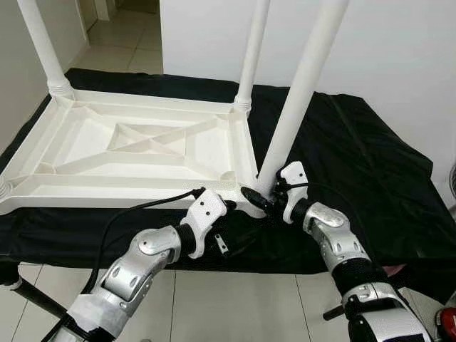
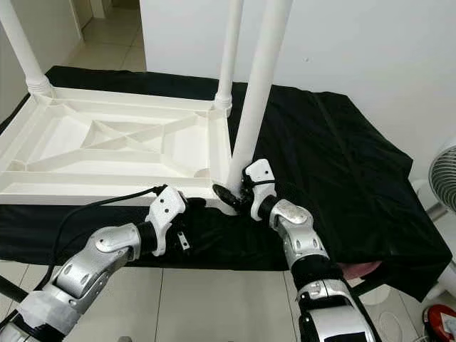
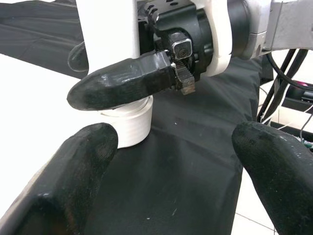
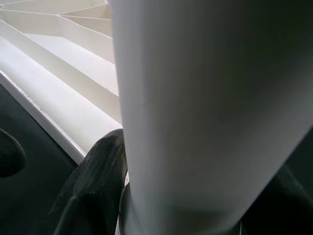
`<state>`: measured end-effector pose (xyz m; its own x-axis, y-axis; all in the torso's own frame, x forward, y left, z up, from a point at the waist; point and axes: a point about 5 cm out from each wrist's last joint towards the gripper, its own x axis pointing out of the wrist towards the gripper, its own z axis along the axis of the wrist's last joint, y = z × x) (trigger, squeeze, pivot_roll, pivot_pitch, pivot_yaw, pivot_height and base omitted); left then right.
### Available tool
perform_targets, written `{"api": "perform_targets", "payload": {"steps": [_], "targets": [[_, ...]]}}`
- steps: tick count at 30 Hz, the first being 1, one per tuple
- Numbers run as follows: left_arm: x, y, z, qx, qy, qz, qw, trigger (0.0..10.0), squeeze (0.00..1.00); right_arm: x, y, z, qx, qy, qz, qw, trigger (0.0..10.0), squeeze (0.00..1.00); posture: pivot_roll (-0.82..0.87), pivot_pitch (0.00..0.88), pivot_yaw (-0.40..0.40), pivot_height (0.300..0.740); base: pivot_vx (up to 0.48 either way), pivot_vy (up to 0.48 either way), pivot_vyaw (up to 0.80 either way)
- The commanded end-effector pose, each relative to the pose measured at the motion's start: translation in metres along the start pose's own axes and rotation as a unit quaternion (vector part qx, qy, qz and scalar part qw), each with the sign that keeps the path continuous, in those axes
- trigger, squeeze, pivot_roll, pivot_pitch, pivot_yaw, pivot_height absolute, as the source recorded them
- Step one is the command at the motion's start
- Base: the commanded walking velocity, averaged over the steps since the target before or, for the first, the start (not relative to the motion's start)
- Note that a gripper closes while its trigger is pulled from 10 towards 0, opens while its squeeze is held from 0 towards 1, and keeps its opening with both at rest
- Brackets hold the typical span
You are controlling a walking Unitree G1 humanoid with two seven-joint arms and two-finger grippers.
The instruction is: Building children table
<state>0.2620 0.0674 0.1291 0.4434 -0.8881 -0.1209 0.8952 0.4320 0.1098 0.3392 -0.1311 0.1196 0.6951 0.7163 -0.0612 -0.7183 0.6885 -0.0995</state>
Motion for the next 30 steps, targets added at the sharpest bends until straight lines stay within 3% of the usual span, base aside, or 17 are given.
{"api": "perform_targets", "payload": {"steps": [1,8,9,14,23,25,26,27,30], "targets": [[0.0,-0.006,0.0,0.002,0.004,-0.043,0.999,10.0,0.0,0.001,0.004,-0.008,0.002,0.019,0.017,1.0,0.0,0.0,-0.01,0.0,-0.095,0.74,0.0,0.0,0.0],[-0.001,-0.005,0.001,0.002,0.005,-0.043,0.999,10.0,0.0,-0.001,0.004,-0.014,0.004,0.019,0.026,0.999,0.0,0.0,-0.01,0.0,-0.087,0.74,0.0,0.0,0.0],[-0.001,-0.005,0.001,0.002,0.005,-0.043,0.999,10.0,0.0,-0.002,0.003,-0.015,0.003,0.019,0.015,1.0,10.0,0.0,-0.01,0.0,-0.087,0.74,0.0,0.0,0.0],[0.001,-0.005,0.001,0.001,0.004,-0.043,0.999,10.0,0.0,-0.003,-0.001,-0.02,-0.007,0.04,-0.031,0.999,10.0,0.0,-0.02,0.0,-0.087,0.74,0.0,0.0,0.0],[0.006,-0.007,0.003,0.001,0.0,-0.049,0.999,10.0,0.0,0.002,0.009,-0.025,0.027,0.045,-0.129,0.99,10.0,0.0,-0.03,0.0,-0.082,0.74,0.0,0.0,0.0],[0.007,-0.007,0.003,0.001,-0.001,-0.05,0.999,10.0,0.0,0.002,0.01,-0.026,0.049,0.043,-0.158,0.985,10.0,0.0,-0.03,0.0,-0.082,0.74,0.0,0.0,0.0],[0.007,-0.006,0.003,0.003,0.0,-0.052,0.999,10.0,0.0,0.002,0.014,-0.03,0.086,0.044,-0.218,0.971,10.0,0.0,-0.04,0.0,-0.081,0.74,0.0,0.0,0.0],[0.007,-0.006,0.003,0.003,0.0,-0.052,0.999,10.0,0.0,0.002,0.014,-0.03,0.086,0.044,-0.218,0.971,10.0,0.0,-0.04,0.0,-0.081,0.74,0.0,0.0,0.0],[0.007,-0.006,0.003,0.005,0.0,-0.054,0.999,10.0,0.0,0.0,0.021,-0.03,0.1,0.044,-0.289,0.951,10.0,0.0,-0.04,0.0,-0.081,0.74,0.0,0.0,0.0]]}}
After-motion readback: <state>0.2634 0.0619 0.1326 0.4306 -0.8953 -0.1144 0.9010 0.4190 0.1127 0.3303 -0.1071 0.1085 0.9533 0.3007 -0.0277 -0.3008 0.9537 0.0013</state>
